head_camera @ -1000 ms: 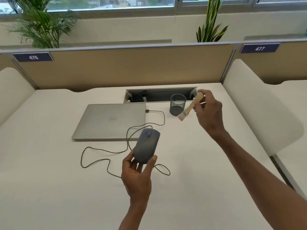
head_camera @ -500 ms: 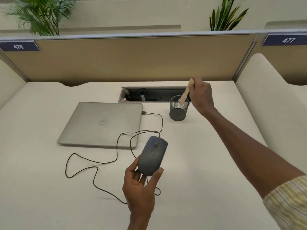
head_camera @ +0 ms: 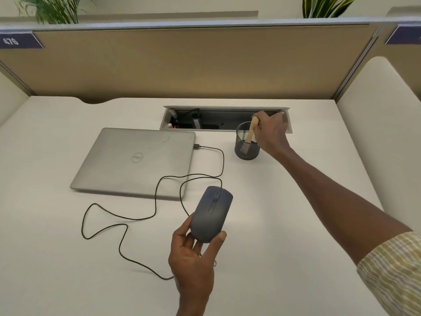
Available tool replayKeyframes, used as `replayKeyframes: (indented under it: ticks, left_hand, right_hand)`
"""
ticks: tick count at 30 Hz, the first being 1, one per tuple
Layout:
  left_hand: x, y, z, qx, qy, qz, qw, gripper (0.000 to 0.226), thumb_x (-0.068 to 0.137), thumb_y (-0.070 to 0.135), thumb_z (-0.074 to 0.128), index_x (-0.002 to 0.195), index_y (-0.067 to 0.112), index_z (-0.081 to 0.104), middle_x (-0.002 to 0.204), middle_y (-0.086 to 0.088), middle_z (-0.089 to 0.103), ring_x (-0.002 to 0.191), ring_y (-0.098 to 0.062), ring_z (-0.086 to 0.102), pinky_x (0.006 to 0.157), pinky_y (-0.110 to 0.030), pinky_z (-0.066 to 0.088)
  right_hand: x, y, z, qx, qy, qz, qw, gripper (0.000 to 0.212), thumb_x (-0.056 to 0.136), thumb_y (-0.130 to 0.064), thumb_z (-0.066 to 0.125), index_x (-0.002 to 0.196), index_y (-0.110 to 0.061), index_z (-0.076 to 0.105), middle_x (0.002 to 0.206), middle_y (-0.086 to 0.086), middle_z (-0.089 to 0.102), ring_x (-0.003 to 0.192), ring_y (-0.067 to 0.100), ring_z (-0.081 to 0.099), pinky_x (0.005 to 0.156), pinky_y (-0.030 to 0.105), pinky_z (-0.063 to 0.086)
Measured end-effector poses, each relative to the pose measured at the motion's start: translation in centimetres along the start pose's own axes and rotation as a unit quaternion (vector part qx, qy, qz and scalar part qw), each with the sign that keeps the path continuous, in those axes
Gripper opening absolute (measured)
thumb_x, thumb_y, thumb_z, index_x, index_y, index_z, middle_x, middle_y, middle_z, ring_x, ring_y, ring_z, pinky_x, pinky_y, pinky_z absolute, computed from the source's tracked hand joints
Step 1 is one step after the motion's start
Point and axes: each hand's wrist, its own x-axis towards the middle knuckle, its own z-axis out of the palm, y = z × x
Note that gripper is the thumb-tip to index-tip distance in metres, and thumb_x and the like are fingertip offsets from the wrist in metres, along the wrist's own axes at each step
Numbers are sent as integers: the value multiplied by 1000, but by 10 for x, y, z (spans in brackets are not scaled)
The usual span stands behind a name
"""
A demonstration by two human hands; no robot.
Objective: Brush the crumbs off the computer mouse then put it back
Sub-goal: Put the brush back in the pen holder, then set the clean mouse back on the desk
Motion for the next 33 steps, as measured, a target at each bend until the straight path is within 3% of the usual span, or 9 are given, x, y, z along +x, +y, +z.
replayKeyframes:
  ticks: [6, 10, 13, 17, 21, 25, 29, 33]
  left_hand:
    - [2, 0, 0, -8, -9, -6, 1000, 67, 44, 30, 96, 105, 41, 71, 109, 12, 77, 97, -12, 76, 57, -16, 56]
    - [4, -1, 0, -9, -16, -7, 1000, 67, 44, 26, 98, 104, 41, 72, 109, 11, 77, 97, -12, 76, 55, -16, 56]
    - [3, -3, -1, -1, -25, -1, 1000, 70, 46, 13, 102, 104, 40, 72, 110, 10, 77, 100, -14, 76, 67, -16, 58]
    - [4, -3, 0, -3, -28, 4, 1000, 68, 48, 18, 101, 106, 38, 72, 113, 5, 77, 103, -19, 75, 79, -19, 58]
    - [3, 1, 3, -3, -25, 4, 1000, 68, 50, 25, 98, 109, 38, 70, 114, 9, 76, 105, -18, 75, 81, -19, 58]
    - [1, 3, 6, -3, -17, 0, 1000, 66, 55, 15, 98, 110, 37, 69, 115, 9, 76, 104, -17, 75, 81, -19, 58]
    - [-5, 2, 11, 0, -10, -2, 1000, 64, 62, 7, 96, 113, 33, 66, 111, 12, 77, 101, -14, 75, 80, -18, 58]
    - [-15, 4, 19, 11, -2, 1, 1000, 64, 64, 8, 94, 114, 32, 63, 110, 22, 75, 101, -7, 75, 79, -15, 57]
  right_hand:
    - [7, 7, 9, 1, -39, 14, 999, 30, 98, -16, 47, 126, -20, 57, 111, 20, 55, 114, 34, 41, 88, 38, 26]
    - [8, 7, 7, 0, -39, 14, 999, 33, 98, -16, 48, 129, -20, 57, 113, 18, 62, 117, 35, 40, 90, 41, 30]
    - [8, 5, 2, -24, -38, 4, 999, 40, 97, -20, 55, 136, -16, 56, 128, 14, 58, 124, 37, 39, 97, 48, 34]
    - [2, -1, -9, -24, -33, 2, 999, 55, 98, -24, 58, 148, -10, 43, 142, 19, 46, 133, 40, 35, 107, 50, 33]
    - [-29, -11, -27, 74, 44, 15, 996, 36, 95, -16, 59, 128, -2, 60, 124, 21, 58, 119, 37, 50, 100, 42, 42]
    - [-92, -28, -47, 183, 78, 95, 975, 19, 94, -24, 63, 96, -8, 73, 91, 5, 74, 80, 16, 65, 75, 30, 53]
    - [-167, -43, -61, 262, -6, 173, 949, 20, 93, -33, 65, 84, -17, 74, 77, -6, 75, 71, 12, 70, 73, 34, 57]
    - [-226, -54, -71, 370, -116, 234, 891, 18, 98, -34, 60, 99, -23, 74, 86, -12, 78, 79, 3, 72, 73, 26, 55]
